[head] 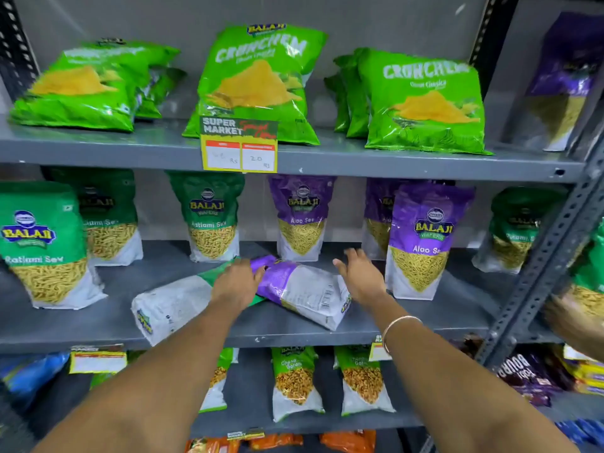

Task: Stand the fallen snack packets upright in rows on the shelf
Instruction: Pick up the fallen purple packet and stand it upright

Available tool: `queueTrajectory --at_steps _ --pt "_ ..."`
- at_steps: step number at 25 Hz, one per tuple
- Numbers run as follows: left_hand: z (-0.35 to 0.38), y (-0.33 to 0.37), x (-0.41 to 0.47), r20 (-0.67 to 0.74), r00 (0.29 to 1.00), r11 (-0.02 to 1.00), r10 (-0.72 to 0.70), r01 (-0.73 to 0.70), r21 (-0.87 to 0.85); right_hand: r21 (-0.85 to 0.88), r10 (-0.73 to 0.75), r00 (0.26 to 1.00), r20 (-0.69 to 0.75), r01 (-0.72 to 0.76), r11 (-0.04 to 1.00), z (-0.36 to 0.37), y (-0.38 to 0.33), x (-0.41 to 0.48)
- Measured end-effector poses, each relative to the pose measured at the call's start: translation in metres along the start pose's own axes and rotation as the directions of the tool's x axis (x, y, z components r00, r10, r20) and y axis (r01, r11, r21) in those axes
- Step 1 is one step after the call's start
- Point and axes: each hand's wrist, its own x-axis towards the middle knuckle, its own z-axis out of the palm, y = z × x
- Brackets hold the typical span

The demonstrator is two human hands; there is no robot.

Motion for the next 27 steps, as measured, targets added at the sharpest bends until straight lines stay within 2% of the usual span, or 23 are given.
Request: queueTrajectory --at_steps 1,2,3,4,6,8,10,12,15,16,21,24,27 --pt "0.007 0.012 0.012 0.206 0.968 0.977 -0.145 0.172 -0.123 0.050 0.033 0.995 0.098 -0.038 0.998 0.004 0.012 0.016" --pt "0.011 0.024 0.020 0.360 0.899 0.917 -0.250 0.339 -0.211 0.062 0.043 0.984 0.171 -0.055 0.997 0.007 0.023 0.031" --pt "0.018 0.030 0.026 0.494 0.803 0.795 -0.333 0.521 -0.310 0.074 0.041 0.973 0.226 -0.059 0.995 0.012 0.032 0.044" --pt "0.018 0.038 0.026 0.624 0.695 0.644 -0.358 0.667 -0.374 0.086 0.066 0.954 0.292 -0.095 0.992 0.014 0.040 0.055" --pt "0.034 0.043 0.026 0.812 0.519 0.356 -0.266 0.836 -0.418 0.077 0.031 0.909 0.415 -0.070 0.995 0.020 0.043 0.071" --pt "0.051 0.043 0.031 0.879 0.455 0.134 -0.142 0.889 -0.439 0.124 -0.001 0.850 0.526 -0.075 0.989 0.019 0.046 0.080" --pt "0.066 0.043 0.036 0.889 0.453 0.059 -0.062 0.891 -0.450 0.266 -0.023 0.810 0.586 -0.166 0.950 0.029 0.052 0.095" --pt "0.079 0.042 0.041 0.872 0.487 -0.016 -0.038 0.873 -0.488 0.322 -0.042 0.762 0.646 -0.223 0.920 0.035 0.054 0.101" --pt "0.085 0.038 0.044 0.844 0.532 -0.027 -0.062 0.845 -0.535 0.393 -0.112 0.661 0.742 -0.294 0.871 0.043 0.057 0.105" --pt "0.083 0.038 0.044 0.837 0.545 -0.022 -0.055 0.837 -0.547 0.375 -0.109 0.649 0.753 -0.286 0.882 0.045 0.057 0.106" --pt "0.053 0.040 0.043 0.807 0.590 0.139 -0.015 0.800 -0.583 0.307 -0.066 0.630 0.774 -0.281 0.909 0.035 0.049 0.099" --pt "0.032 0.038 0.050 0.782 0.624 0.219 0.002 0.762 -0.609 0.316 -0.078 0.656 0.751 -0.253 0.915 0.024 0.039 0.092" --pt "0.019 0.041 0.058 0.719 0.695 0.325 0.009 0.678 -0.659 0.365 -0.086 0.728 0.681 -0.234 0.901 0.017 0.032 0.088"
